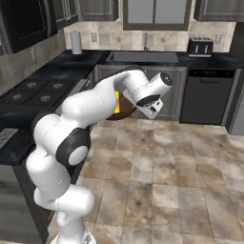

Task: Place the cup inside the bowl on the dining table and move the bowl to any counter.

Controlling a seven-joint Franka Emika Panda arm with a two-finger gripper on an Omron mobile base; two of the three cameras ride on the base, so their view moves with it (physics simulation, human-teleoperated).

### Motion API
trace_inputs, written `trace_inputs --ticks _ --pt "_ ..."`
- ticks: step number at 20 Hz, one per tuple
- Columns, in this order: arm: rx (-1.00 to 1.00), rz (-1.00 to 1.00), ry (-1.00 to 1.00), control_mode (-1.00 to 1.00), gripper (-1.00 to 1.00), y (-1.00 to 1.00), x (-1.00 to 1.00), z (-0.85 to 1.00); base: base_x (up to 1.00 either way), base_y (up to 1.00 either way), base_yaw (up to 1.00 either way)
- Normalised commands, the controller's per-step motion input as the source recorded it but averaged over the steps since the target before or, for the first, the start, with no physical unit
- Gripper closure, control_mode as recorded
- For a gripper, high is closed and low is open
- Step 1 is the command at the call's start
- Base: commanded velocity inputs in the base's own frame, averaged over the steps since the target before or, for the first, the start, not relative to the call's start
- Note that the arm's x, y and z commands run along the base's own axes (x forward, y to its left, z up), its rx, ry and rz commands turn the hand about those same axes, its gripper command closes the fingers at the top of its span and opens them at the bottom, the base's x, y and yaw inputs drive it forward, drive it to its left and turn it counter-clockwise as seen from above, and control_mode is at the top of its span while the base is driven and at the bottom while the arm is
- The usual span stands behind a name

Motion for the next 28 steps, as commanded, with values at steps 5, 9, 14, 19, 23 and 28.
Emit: trace_inputs --ticks 5,9,14,19,23,28 --pt "0.0 0.0 0.0 1.0 1.0 0.0 0.0 0.0 0.72 -0.23 0.0" --pt "0.0 0.0 0.0 1.0 1.0 0.0 0.0 0.0 0.81 -0.21 0.0" --pt "0.0 0.0 0.0 1.0 1.0 0.0 0.0 0.0 0.85 -0.18 0.0" --pt "0.0 0.0 0.0 1.0 1.0 0.0 0.0 0.0 0.65 -0.26 0.03" --pt "0.0 0.0 0.0 1.0 1.0 0.0 0.0 0.0 0.42 -0.26 0.05" --pt "0.0 0.0 0.0 1.0 1.0 0.0 0.0 0.0 0.34 -0.31 0.06"
